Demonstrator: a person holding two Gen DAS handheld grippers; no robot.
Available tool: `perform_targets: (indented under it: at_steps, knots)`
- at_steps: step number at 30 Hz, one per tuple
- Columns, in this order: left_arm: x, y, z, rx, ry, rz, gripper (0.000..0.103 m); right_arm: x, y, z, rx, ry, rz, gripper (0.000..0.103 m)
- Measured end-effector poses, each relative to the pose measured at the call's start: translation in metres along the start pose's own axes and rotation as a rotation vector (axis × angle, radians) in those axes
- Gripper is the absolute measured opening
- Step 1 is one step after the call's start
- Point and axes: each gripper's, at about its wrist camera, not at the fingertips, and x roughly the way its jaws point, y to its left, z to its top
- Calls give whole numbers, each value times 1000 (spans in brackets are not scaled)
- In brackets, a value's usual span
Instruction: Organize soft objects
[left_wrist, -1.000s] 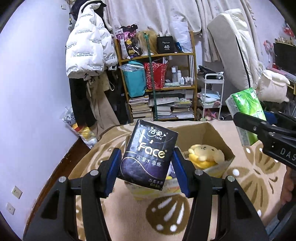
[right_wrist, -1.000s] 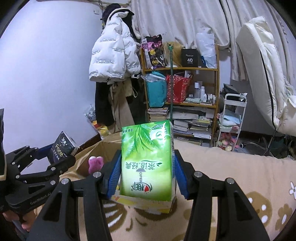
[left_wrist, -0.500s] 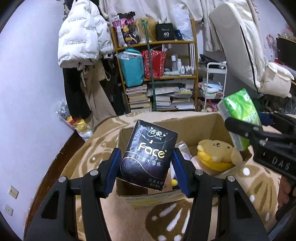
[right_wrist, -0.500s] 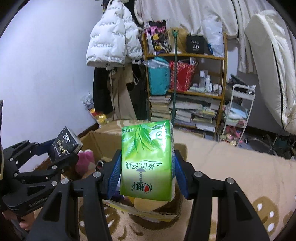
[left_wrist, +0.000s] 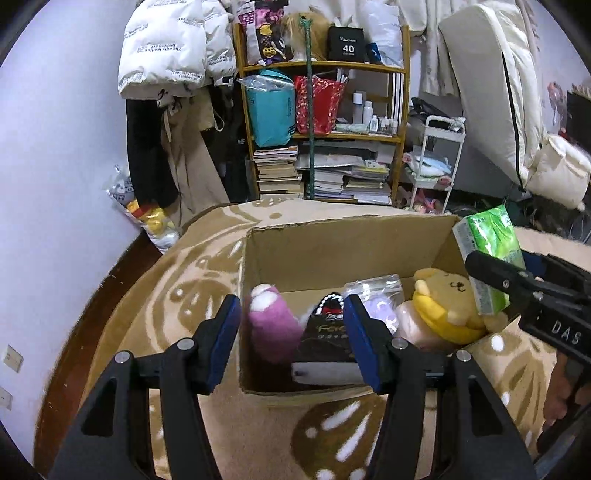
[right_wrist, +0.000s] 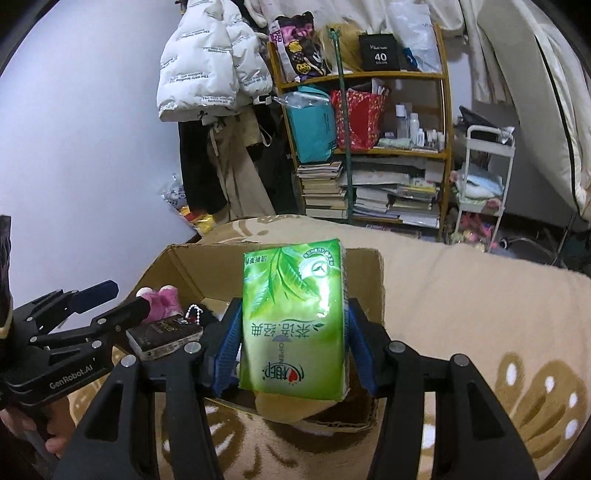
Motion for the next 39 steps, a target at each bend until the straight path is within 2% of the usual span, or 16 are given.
perform_targets:
  at_steps: [3,5,8,12,16,18,24,28,32,39]
  knots:
    - [-11,1,-1,7,-34,17,73,1,-1,-4,21,11,18,65]
    - [-16,2,-2,8,-45,24,75,1,0,-6,24,3,17,75]
    - [-21,4,-4,8,-35,33,76,-4,0,-7,26,0,15,79]
    - [-33,9,-8,-19,-36,24,89,-22,1,-6,28,-37,16,91]
    - [-50,9,-10,-23,-50,26,91,-43,2,-3,26,-71,24,95]
    - [-59,8,-12,-26,-61,33,95,-56,4,-3,21,-93,15,103]
    - [-89,6,-22,-32,-82,63,96,-91,11,-6,-6,-140,-4,103]
    - [-115,8,-32,-58,-135,100,97,-116,17,-13,-30,-162,-17,103]
    - [-143,3,-39,-41,-180,122,97,-146,21,-22,-52,-206,-29,103]
    - [-181,-3,-58,-38,-242,106,99,-183,25,-32,-54,-245,-24,103]
